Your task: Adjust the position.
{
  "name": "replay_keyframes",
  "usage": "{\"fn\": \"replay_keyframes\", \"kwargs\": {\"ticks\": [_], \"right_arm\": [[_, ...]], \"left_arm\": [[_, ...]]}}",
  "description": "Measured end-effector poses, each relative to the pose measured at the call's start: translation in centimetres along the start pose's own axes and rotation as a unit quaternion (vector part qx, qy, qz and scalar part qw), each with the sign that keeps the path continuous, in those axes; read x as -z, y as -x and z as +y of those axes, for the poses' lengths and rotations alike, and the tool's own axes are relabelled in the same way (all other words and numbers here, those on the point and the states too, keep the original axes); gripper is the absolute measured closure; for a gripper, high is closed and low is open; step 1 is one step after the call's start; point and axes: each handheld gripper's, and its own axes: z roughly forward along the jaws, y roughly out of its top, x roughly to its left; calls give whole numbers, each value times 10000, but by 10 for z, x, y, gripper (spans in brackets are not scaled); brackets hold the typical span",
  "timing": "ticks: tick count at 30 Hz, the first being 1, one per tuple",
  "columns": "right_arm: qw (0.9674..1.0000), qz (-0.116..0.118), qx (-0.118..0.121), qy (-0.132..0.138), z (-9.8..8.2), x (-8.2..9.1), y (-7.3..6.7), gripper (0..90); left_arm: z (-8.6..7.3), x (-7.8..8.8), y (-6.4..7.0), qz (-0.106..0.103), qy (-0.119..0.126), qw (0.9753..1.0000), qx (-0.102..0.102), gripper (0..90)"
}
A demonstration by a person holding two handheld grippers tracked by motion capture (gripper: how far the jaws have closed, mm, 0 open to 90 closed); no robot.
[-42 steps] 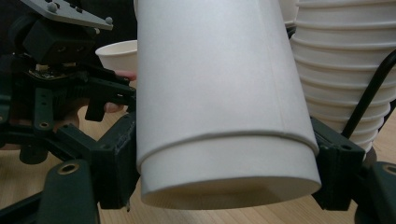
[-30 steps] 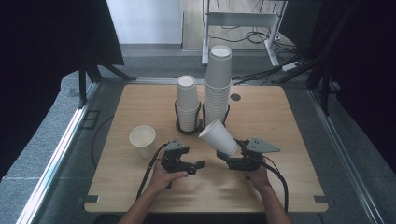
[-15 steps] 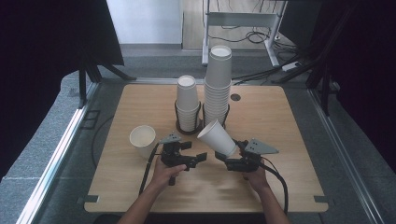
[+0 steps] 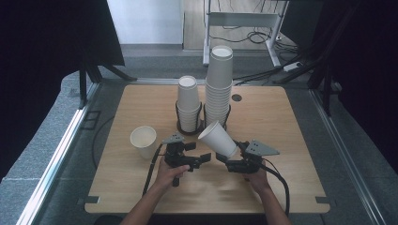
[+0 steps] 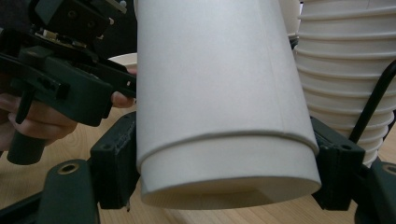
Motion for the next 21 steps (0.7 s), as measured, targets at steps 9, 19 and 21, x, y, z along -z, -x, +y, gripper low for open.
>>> {"fn": "replay_keyframes", "kwargs": {"ticks": [9,19,21], "right_arm": [[10000,-44,-20,58,-1,4,1,237],[10000,-28,41,62,-2,3,1,237],[10000,-23,52,77,-2,3,0,237]], "left_arm": [[7,-1,5,-62,107,9999,-54,67],[19,-2,4,-265,247,9992,143,66],[22,-4,5,-283,248,9991,183,67]]}}
